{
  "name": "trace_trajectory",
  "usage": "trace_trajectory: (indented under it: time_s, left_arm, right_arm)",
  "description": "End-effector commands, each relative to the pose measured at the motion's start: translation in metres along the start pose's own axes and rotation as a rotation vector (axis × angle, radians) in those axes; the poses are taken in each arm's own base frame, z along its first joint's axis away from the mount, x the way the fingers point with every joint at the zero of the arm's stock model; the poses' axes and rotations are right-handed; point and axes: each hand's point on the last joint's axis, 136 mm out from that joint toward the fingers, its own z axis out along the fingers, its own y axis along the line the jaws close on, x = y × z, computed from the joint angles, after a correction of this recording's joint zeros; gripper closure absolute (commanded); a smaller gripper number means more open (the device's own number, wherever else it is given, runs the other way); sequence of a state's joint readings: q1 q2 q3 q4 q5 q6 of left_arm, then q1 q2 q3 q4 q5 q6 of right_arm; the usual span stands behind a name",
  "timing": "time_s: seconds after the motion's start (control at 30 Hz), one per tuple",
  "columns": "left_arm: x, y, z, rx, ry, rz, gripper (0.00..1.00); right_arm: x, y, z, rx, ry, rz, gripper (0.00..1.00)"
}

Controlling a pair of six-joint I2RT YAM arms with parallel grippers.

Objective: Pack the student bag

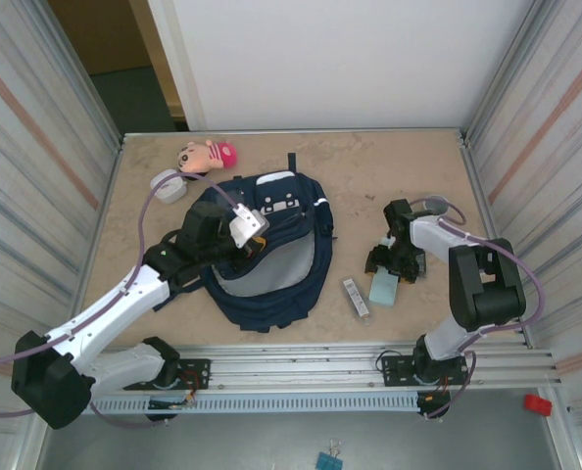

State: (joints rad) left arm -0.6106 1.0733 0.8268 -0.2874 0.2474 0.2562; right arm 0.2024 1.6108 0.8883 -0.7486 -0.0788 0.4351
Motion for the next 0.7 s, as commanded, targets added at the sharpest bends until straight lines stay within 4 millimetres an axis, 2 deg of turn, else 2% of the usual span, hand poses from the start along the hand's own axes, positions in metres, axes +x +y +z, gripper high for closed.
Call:
trace_trajectory:
  time_s: [0.0, 0.1, 0.23, 0.37, 0.5, 0.63, 0.67]
  left_arm:
    - [-0.036, -0.004, -0.011, 0.026, -0.124, 0.014, 0.99]
    - [-0.038, -0.005, -0.012, 0.032, -0.129, 0.008, 0.99]
    - [-0.041, -0.007, -0.015, 0.039, -0.144, -0.004, 0.99]
    - [-0.045, -0.006, -0.019, 0.040, -0.157, -0.022, 0.98]
    - [-0.046, -0.001, -0.024, 0.046, -0.156, -0.079, 0.97]
    - [-0.051, 0.003, -0.031, 0.104, -0.187, -0.169, 0.97]
    - [-0.052, 0.001, -0.031, 0.123, -0.194, -0.172, 0.97]
  right_arm:
    - [-0.002, -0.005, 0.003, 0.053, -0.003, -0.014, 0.31]
    - [-0.005, -0.002, -0.007, 0.052, -0.034, -0.023, 0.36]
    - [-0.012, 0.009, -0.040, -0.016, -0.137, -0.048, 0.39]
    - [-0.020, 0.035, -0.088, -0.174, -0.312, -0.160, 0.39]
    - [-0.022, 0.063, -0.144, -0.356, -0.558, -0.331, 0.40]
    - [-0.006, 0.096, -0.200, -0.523, -0.779, -0.606, 0.40]
    - [-0.001, 0.104, -0.209, -0.535, -0.822, -0.686, 0.41]
